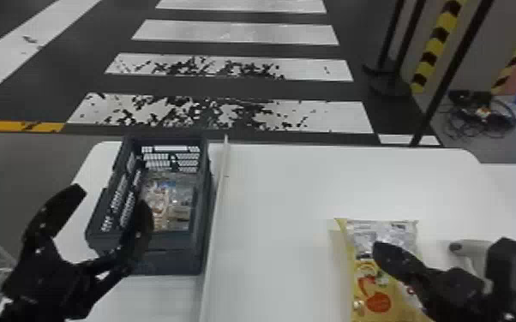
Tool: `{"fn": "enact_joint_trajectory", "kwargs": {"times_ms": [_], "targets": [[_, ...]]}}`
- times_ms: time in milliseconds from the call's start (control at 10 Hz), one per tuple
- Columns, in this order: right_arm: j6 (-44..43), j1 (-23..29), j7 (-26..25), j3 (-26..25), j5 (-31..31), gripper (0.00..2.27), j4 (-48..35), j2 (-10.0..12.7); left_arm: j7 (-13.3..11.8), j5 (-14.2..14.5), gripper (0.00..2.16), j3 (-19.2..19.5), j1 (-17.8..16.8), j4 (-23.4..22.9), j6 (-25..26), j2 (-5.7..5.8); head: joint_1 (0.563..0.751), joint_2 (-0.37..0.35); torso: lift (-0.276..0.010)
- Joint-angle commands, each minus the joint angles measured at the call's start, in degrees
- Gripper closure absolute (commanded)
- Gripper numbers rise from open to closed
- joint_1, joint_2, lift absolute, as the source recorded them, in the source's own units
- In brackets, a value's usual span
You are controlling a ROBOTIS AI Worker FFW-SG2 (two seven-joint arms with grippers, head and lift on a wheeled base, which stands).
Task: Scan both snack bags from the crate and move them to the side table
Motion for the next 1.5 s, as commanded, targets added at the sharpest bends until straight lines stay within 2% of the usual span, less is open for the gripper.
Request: {"fn": "enact_joint_trajectory", "kwargs": {"times_ms": [0,100,200,300,400,600,800,1000,1400], "targets": [[3.08,-1.47,-1.94,-3.95,-1.92,2.12,-1.58,0.87,0.00,0.00,0.07,0.00,0.08,-0.34,-0.04,0.09,0.695,-0.006,-0.095],[7.30,-3.14,-3.34,-7.64,-4.21,1.36,-0.97,0.87,0.00,0.00,0.07,0.09,0.17,-0.34,-0.04,0.18,0.695,-0.026,-0.095],[7.12,-3.75,-3.96,-10.98,-4.56,0.09,0.09,0.79,0.00,0.08,0.07,0.09,0.17,-0.08,-0.04,0.27,0.695,-0.070,-0.095],[7.12,-3.75,-5.81,-13.61,-4.91,0.00,0.61,0.35,0.00,0.08,0.07,0.09,0.08,0.36,-0.21,0.44,0.695,-0.117,-0.095],[7.12,-4.02,-8.00,-15.55,-4.82,0.00,2.37,-0.18,0.09,0.08,0.07,0.09,-0.54,1.59,-1.27,0.53,0.695,-0.164,-0.095],[7.48,-4.81,-8.53,-18.01,-3.77,0.03,7.56,-1.24,0.35,0.79,0.07,0.18,-1.77,3.53,-1.27,1.06,0.695,-0.246,-0.095],[10.82,-4.72,-7.83,-18.89,-3.24,0.04,10.55,-1.68,0.35,1.84,0.07,0.18,-2.73,5.72,-2.15,1.67,0.695,-0.287,-0.095],[10.29,-4.90,-6.42,-17.75,-2.71,0.04,13.53,-1.68,0.35,2.46,0.07,0.18,-3.70,7.04,-2.50,2.02,0.695,-0.308,-0.095],[7.30,-7.18,-5.10,-14.67,-2.10,0.05,19.42,-1.76,0.26,2.72,0.07,0.18,-4.14,8.10,-2.85,2.20,0.695,-0.289,-0.095]]}}
